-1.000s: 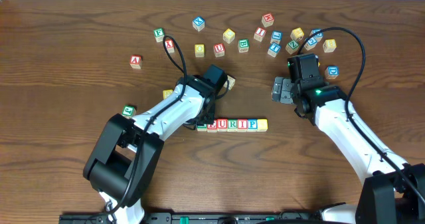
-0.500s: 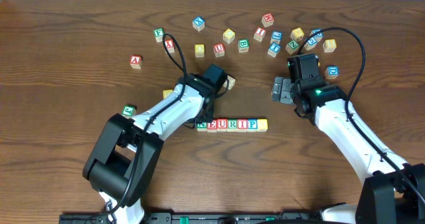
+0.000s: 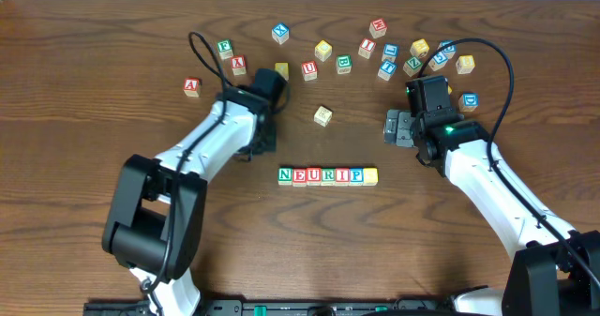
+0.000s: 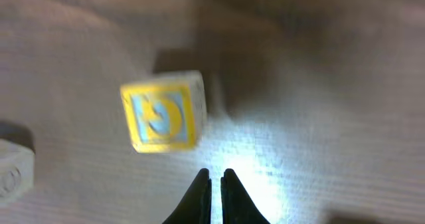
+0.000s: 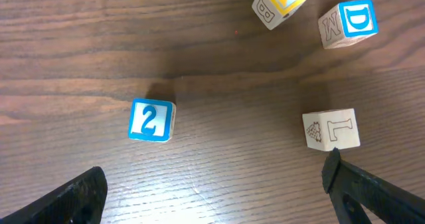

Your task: Spell out NEURIPS

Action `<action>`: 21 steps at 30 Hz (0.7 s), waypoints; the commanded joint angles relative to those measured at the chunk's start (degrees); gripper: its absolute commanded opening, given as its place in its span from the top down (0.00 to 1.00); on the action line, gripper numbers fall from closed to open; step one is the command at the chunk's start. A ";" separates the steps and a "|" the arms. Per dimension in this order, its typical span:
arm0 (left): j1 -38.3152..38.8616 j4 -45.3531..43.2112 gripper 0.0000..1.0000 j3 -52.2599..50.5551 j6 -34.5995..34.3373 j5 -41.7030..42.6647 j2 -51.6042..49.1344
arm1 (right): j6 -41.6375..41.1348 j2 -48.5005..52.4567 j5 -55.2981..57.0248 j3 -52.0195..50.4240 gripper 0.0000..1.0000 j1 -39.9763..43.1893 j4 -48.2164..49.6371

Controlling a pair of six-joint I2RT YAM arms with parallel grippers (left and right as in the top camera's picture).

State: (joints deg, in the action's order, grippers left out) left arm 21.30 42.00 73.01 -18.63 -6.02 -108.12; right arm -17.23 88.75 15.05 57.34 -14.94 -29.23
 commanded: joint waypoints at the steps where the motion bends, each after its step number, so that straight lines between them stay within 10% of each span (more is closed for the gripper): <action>1: -1.79 0.07 0.92 2.99 3.54 2.05 2.29 | 2.43 0.17 0.90 2.10 0.01 0.33 -0.87; 7: -3.06 -1.88 0.83 4.48 6.47 4.15 8.70 | 4.46 0.17 0.90 7.72 0.01 0.33 -7.06; 18: -3.08 -3.28 0.11 4.52 6.58 4.13 18.34 | 2.67 -0.04 -2.12 18.80 0.01 0.33 -16.24; 21: -3.08 -3.26 0.07 4.46 6.58 4.11 18.32 | 2.01 -0.04 -2.12 19.82 0.01 0.33 -16.41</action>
State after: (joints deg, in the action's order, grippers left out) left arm 18.41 38.57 76.49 -12.25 -1.80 -89.97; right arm -14.00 88.77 13.47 75.26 -14.94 -45.43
